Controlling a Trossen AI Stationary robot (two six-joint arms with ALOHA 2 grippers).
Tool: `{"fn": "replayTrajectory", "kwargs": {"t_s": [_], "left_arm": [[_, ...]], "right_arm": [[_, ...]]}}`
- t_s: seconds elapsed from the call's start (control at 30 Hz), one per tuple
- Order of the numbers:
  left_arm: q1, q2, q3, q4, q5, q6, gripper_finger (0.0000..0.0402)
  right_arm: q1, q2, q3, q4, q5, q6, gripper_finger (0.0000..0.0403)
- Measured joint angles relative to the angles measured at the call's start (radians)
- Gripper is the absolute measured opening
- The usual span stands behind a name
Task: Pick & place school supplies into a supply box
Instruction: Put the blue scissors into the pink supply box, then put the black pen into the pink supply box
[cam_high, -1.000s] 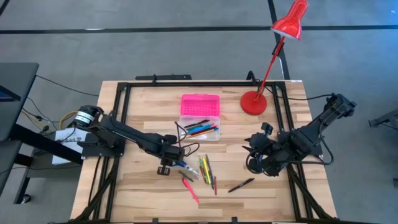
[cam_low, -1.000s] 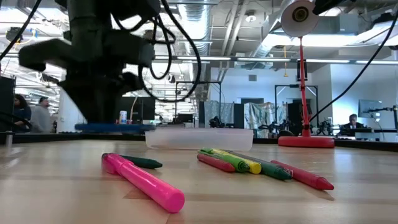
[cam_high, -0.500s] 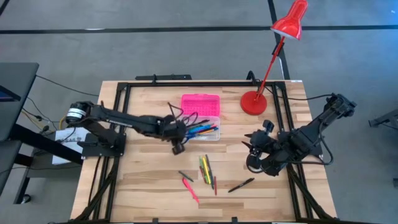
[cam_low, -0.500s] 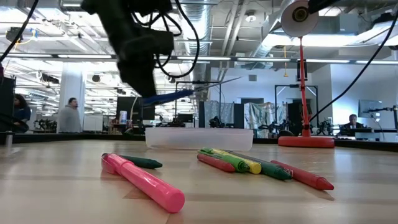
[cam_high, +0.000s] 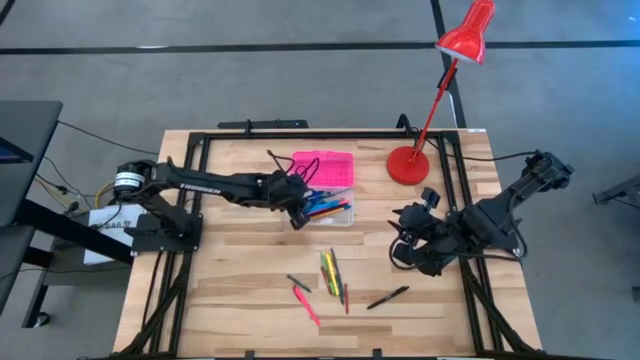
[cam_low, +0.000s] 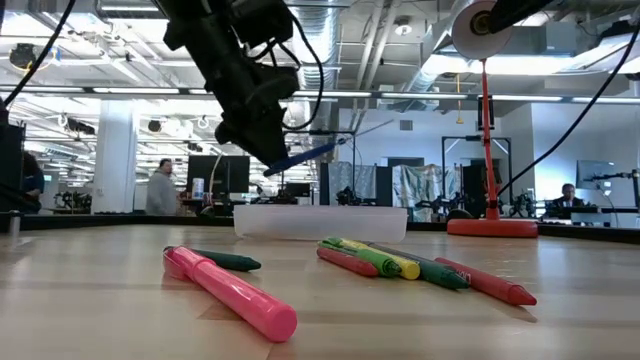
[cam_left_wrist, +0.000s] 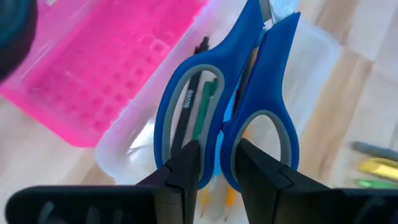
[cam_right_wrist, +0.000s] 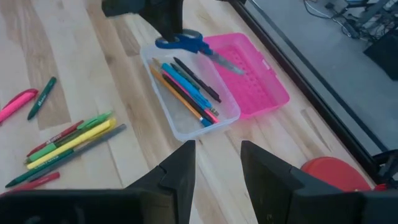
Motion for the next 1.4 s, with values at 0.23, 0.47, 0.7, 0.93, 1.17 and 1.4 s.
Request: {"fn": "replayTrajectory", "kwargs": {"t_s": [0.23, 0.47, 0.7, 0.93, 1.17, 1.4], "left_arm": [[0.008, 0.037, -0.002, 0.001, 0.004, 0.038, 0.0087], [0.011, 0.037, -0.036, -0.004, -0.013, 0.053, 0.0087], [0.010, 0.037, -0.041, 0.004, -0.013, 0.029, 0.0087], [0.010, 0.037, -0.041, 0.004, -0.010, 0.020, 0.0091], [0.010, 0.037, -0.041, 0.004, -0.004, 0.019, 0.0128], [0.010, 0.037, -0.041, 0.004, 0.015, 0.019, 0.0153]], "right_arm": [[-0.007, 0.000, 0.000, -0.014, 0.000, 0.001, 0.0120], [-0.007, 0.000, 0.000, -0.019, 0.000, 0.001, 0.0120], [-0.007, 0.000, 0.000, -0.019, 0.000, 0.001, 0.0120], [-0.007, 0.000, 0.000, -0.018, 0.000, 0.001, 0.0120], [-0.007, 0.000, 0.000, -0.018, 0.000, 0.002, 0.0120], [-0.007, 0.000, -0.001, -0.018, -0.001, 0.008, 0.0120]]}}
